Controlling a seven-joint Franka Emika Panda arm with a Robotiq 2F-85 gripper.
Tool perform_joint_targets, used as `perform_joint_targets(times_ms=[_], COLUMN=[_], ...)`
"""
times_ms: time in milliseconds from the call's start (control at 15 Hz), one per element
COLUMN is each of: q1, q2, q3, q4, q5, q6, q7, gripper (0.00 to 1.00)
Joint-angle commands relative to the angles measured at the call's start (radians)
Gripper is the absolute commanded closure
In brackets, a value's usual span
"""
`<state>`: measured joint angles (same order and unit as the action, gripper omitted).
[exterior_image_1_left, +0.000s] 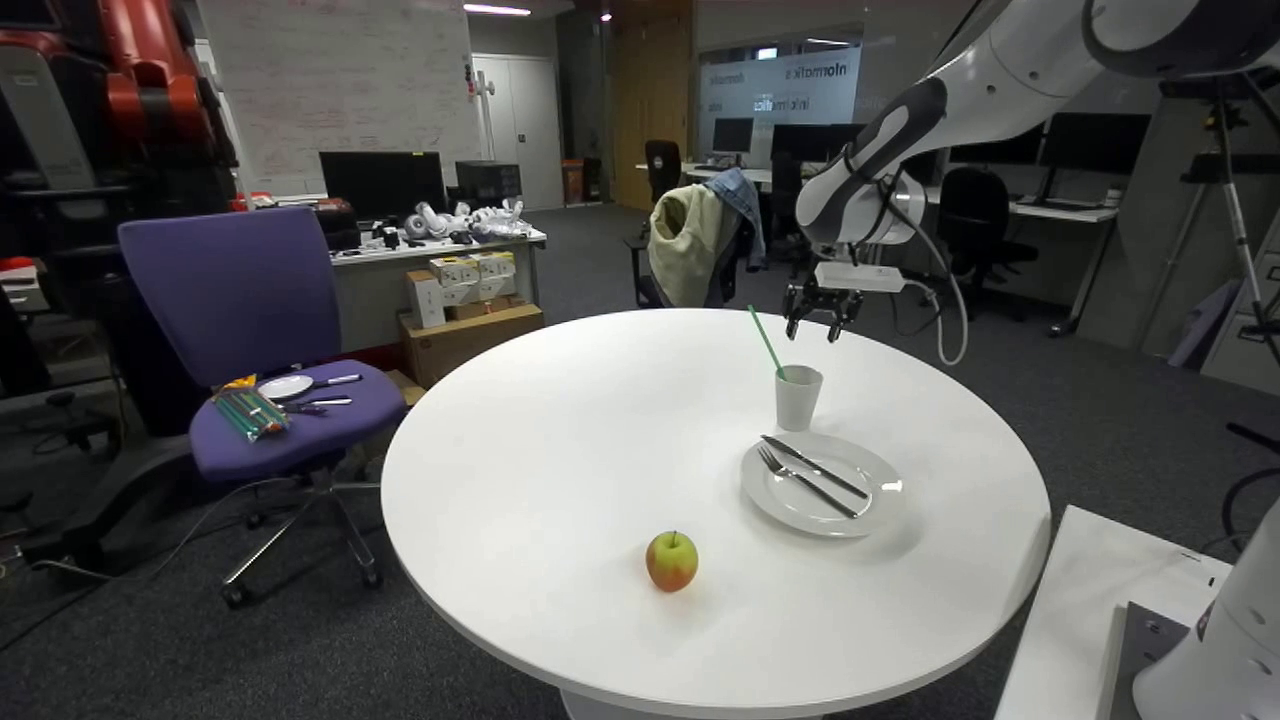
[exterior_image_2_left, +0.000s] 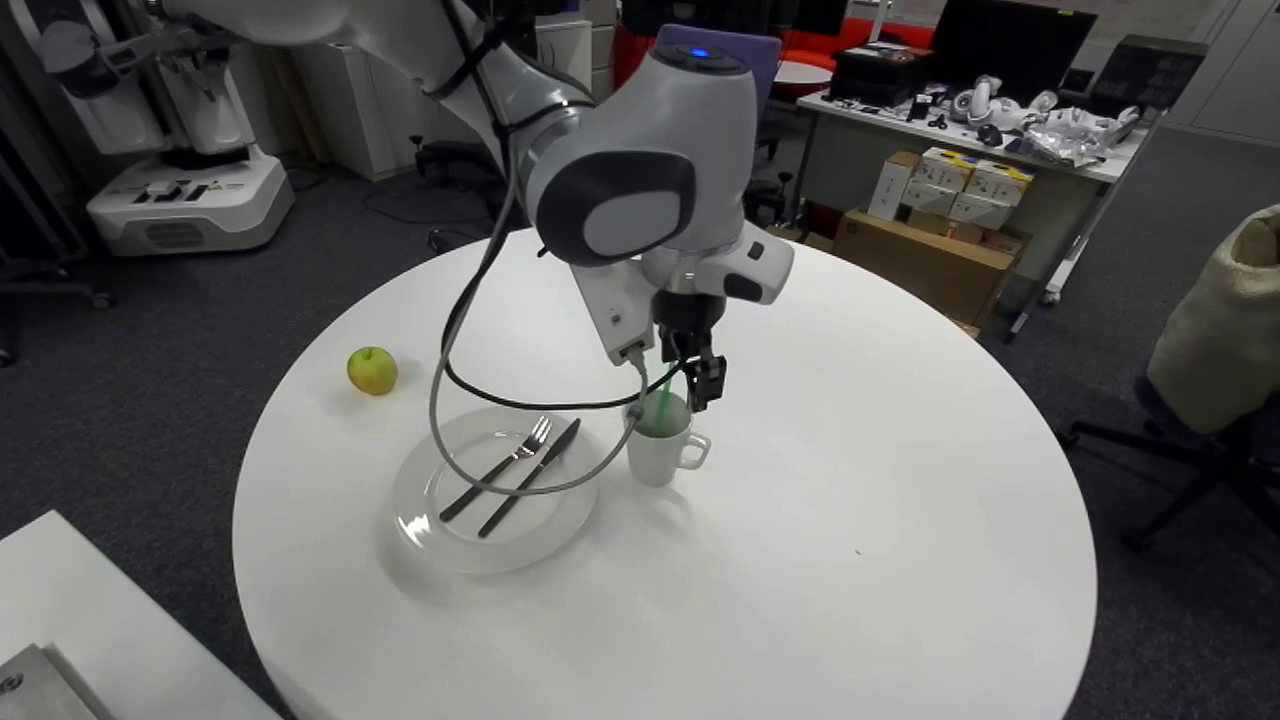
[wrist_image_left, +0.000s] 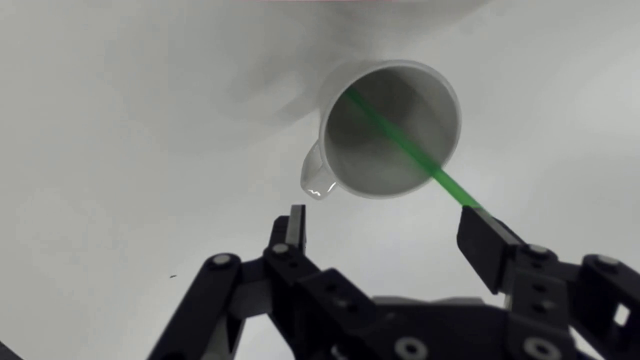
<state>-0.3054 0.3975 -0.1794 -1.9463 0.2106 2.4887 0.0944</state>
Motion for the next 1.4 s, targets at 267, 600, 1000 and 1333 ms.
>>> perform_joint_targets(times_ms=[267,600,1000,1333], q1=[0.125,0.183,0.211,0.211], q2=[-0.278,-0.355,-0.387,-0.395], q3=[-0.003,0.015,0.067,0.102], q4=[-0.328,-0.425,-0.46,-0.443], q5=[-0.196,-0.319,-0.278,-0.131], q6=[0.045,0.049,-0.022,-0.198], q7=[-0.015,0.019,-0.084,-0.276], gripper=[0.09,0.01,0.0,0.0])
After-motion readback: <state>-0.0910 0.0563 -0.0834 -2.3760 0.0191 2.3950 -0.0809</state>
